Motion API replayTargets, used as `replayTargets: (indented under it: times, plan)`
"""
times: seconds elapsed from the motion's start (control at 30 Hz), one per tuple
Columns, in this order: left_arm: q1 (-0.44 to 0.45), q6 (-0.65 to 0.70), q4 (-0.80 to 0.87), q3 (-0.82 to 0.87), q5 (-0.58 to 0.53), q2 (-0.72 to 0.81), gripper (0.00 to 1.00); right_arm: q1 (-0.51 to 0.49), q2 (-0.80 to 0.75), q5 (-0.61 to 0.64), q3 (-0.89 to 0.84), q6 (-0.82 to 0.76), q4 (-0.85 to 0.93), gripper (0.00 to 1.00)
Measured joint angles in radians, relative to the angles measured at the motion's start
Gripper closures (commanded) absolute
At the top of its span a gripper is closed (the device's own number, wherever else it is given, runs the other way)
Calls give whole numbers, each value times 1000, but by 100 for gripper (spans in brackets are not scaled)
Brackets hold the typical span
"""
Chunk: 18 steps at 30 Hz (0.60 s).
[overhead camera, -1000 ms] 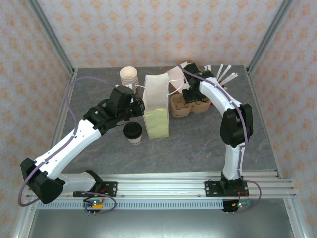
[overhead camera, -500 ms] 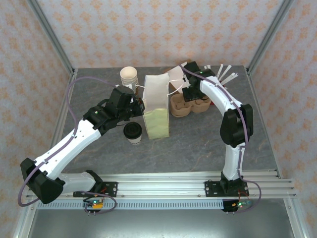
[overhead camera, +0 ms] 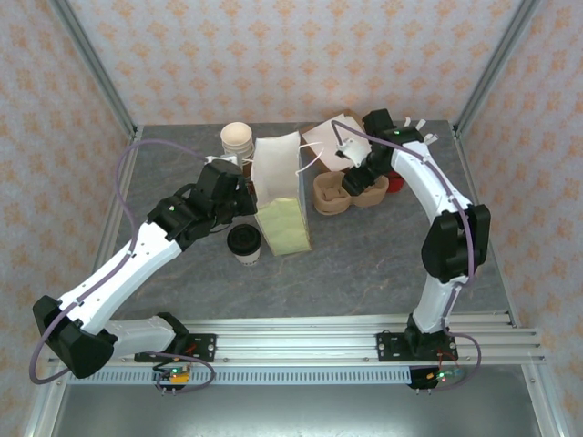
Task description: Pack the takeout coffee
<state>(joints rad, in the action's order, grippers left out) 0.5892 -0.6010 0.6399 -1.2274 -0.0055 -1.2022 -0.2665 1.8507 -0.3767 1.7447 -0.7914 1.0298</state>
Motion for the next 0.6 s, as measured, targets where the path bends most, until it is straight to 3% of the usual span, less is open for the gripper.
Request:
replayTargets:
  times: [0.17, 0.3, 0.6]
  plan:
    - [-1, 0, 0, 0, -1, 0, 100, 6, 58, 0, 37, -39, 22, 34]
    - [-1, 0, 0, 0, -3, 0, 100, 39, 102, -18, 75, 21, 59, 27]
    - [-1, 1, 0, 0, -3, 0, 100, 69, 106, -34, 69, 127, 85, 23]
